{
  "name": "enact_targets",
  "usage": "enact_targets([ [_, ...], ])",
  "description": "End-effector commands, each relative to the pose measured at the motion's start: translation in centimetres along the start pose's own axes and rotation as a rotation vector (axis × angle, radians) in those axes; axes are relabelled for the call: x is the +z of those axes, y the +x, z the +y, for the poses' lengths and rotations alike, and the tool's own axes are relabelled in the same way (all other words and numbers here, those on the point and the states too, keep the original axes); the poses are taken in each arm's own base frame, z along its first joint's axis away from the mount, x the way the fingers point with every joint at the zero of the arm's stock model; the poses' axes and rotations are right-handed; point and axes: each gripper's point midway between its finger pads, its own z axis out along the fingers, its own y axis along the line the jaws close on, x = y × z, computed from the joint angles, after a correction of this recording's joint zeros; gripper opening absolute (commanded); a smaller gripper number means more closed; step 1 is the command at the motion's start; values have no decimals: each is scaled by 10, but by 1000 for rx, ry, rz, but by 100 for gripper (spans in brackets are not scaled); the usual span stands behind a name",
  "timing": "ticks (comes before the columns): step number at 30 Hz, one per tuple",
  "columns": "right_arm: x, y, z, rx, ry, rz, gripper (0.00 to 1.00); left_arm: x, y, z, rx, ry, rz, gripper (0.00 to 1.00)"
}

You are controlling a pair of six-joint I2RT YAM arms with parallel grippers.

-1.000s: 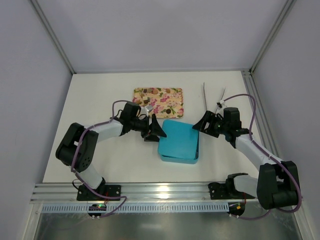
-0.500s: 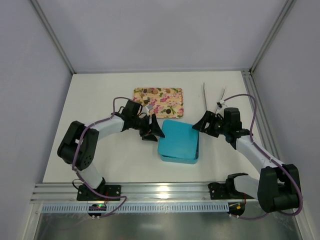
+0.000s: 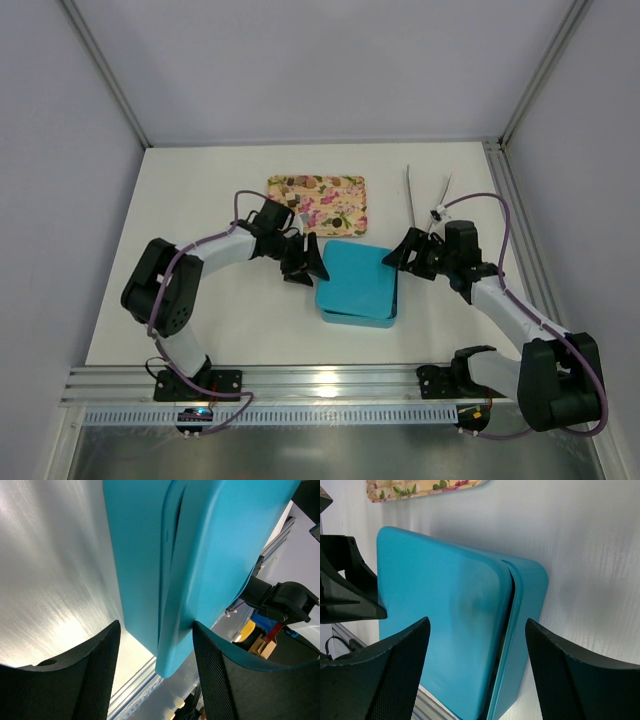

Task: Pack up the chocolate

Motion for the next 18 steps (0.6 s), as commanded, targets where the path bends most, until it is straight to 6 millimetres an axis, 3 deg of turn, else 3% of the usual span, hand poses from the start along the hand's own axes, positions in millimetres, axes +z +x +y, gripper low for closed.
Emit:
enact_targets([
  [1,-3,-6,8,-27,-25,-35,77,2,-5,-5,36,-18,-6,59],
  [18,-3,9,9,-22,-29,-23,77,9,5,-21,139,-112,14,57],
])
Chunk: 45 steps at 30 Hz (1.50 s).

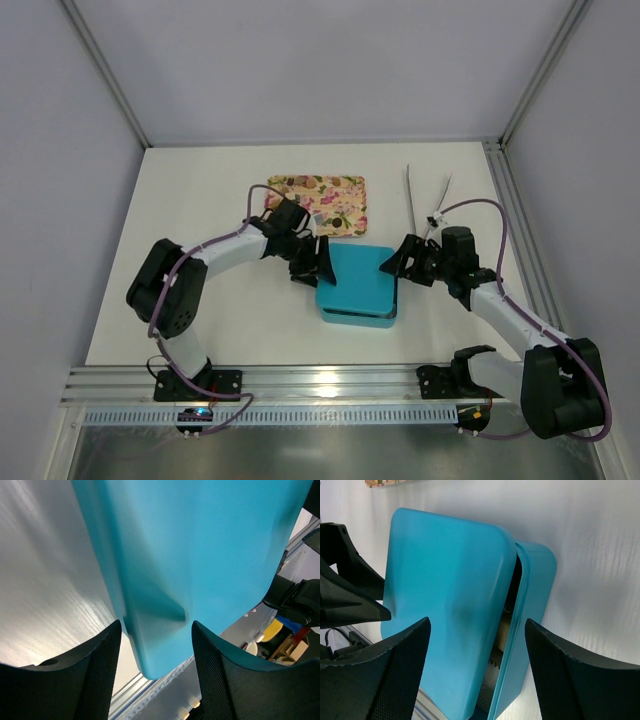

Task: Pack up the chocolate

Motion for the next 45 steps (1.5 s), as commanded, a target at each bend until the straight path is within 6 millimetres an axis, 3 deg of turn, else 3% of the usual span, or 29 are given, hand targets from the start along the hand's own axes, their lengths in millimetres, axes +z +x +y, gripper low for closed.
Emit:
enact_targets([
  [1,-1,-8,5,-20,-13,-45,77,-3,-5,-10,69,-34,-11,58],
  [19,0,1,10,-16,-26,-33,73,9,21,-21,176,-112,104,57],
  [31,0,5,14,-12,-34,-25,73,4,30,-41,216,-101,138,59],
  [45,-2,7,10,-17,-17,-30,73,-2,44,-44,259,-121,175,67],
])
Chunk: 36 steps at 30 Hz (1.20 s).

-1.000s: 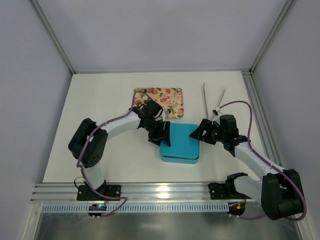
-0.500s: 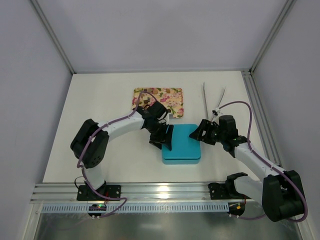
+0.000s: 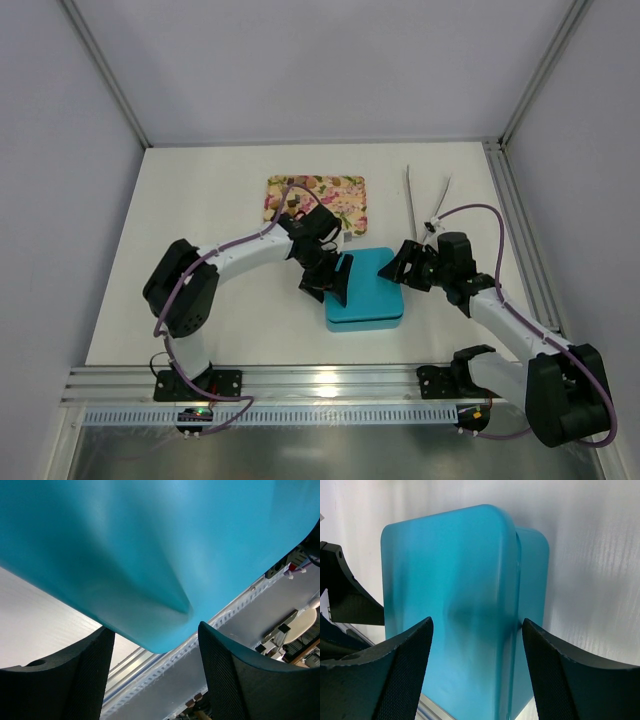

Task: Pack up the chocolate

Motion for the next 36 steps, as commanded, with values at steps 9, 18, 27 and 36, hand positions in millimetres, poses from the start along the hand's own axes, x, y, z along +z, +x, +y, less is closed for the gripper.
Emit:
enact_targets([
  [9,-3,-8,5,-32,-7,-47,70,-15,2,-9,101,-27,-22,72],
  [18,-6,-5,5,-48,4,-44,69,-12,10,-9,122,-62,-1,72],
  [27,-8,0,1,-56,20,-38,69,-3,20,-9,122,-74,27,72],
  [36,-9,11,-3,-57,29,-18,69,4,31,-11,115,-63,46,71],
])
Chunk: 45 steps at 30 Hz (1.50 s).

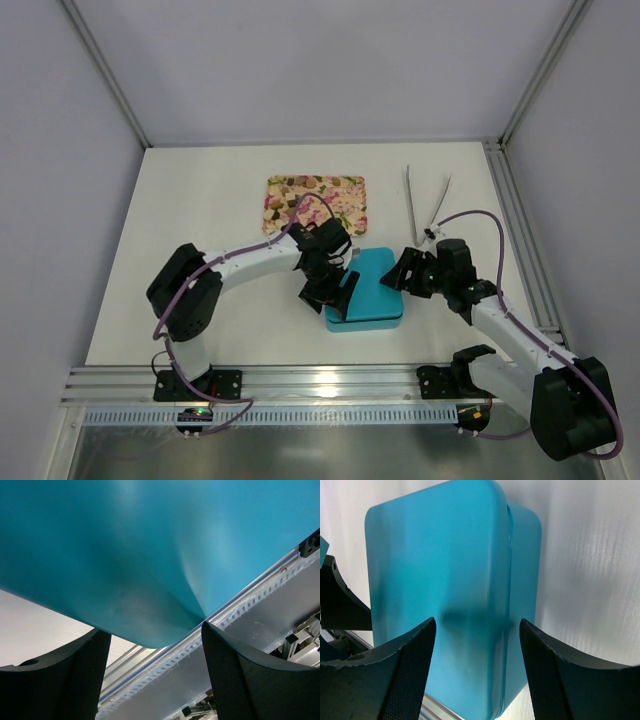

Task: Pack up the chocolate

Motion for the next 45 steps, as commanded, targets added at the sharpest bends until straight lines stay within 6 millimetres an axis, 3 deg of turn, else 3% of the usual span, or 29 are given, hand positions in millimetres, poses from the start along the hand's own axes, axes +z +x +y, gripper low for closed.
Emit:
enact_targets([
  [1,-1,-2,1,-35,-3,-24,69,-5,2,-9,9,19,-24,72],
  [7,-4,5,-2,-37,7,-17,67,-13,-2,-15,21,34,-52,73],
  [13,-5,8,-7,-42,27,-14,66,-37,-18,-25,31,65,-122,79],
  [14,-6,8,-7,-41,27,-14,66,-43,-23,-21,13,66,-141,80],
  [15,-5,7,-7,-43,28,-13,66,-62,-39,-15,-23,71,-211,82],
  [16,-5,7,-7,-43,28,-13,66,-63,-39,-15,-34,72,-211,82],
  [21,-5,6,-6,-46,27,-12,66,-93,-85,16,-203,85,-359,82],
  [24,-6,7,-6,-47,29,-10,68,-100,-111,35,-313,56,-422,82],
  [32,-11,5,-2,-63,11,-30,75,-81,-149,67,-482,10,-429,82],
  [36,-15,4,1,-76,-3,-42,78,-71,-153,81,-544,-10,-415,82],
  [45,-26,7,13,-96,-68,-63,80,-49,-156,90,-584,-15,-371,80],
])
